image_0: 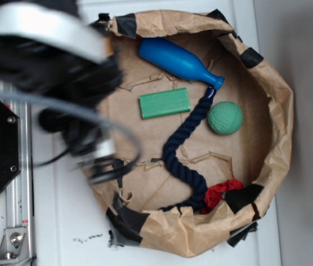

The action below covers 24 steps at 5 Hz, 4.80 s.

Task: Grab the green block.

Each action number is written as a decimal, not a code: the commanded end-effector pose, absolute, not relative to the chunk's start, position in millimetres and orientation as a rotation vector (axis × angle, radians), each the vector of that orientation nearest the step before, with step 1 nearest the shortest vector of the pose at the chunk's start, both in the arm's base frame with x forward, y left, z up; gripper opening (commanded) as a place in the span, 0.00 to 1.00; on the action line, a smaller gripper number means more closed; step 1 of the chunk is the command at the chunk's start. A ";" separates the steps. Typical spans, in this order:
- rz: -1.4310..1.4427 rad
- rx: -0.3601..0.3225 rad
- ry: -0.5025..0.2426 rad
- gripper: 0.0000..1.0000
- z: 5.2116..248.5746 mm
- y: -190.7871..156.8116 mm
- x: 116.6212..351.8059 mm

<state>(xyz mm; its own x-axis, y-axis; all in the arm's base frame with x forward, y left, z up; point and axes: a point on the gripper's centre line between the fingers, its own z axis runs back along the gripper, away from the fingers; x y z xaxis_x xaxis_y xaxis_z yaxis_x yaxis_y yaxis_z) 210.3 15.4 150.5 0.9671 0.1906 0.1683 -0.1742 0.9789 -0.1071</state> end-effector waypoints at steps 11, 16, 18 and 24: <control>-0.011 0.110 -0.077 0.51 9.6 44.1 286.2; 0.020 -0.058 -0.165 0.00 172.1 2.7 287.1; 0.005 -0.025 -0.150 0.00 182.7 -3.5 284.6; 0.000 -0.020 -0.164 0.00 179.4 -9.1 289.0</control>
<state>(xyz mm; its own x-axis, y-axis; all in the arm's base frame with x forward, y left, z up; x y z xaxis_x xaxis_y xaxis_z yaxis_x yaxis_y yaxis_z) 283.6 -6.0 165.4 0.9932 0.0140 0.1159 -0.0119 0.9997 -0.0191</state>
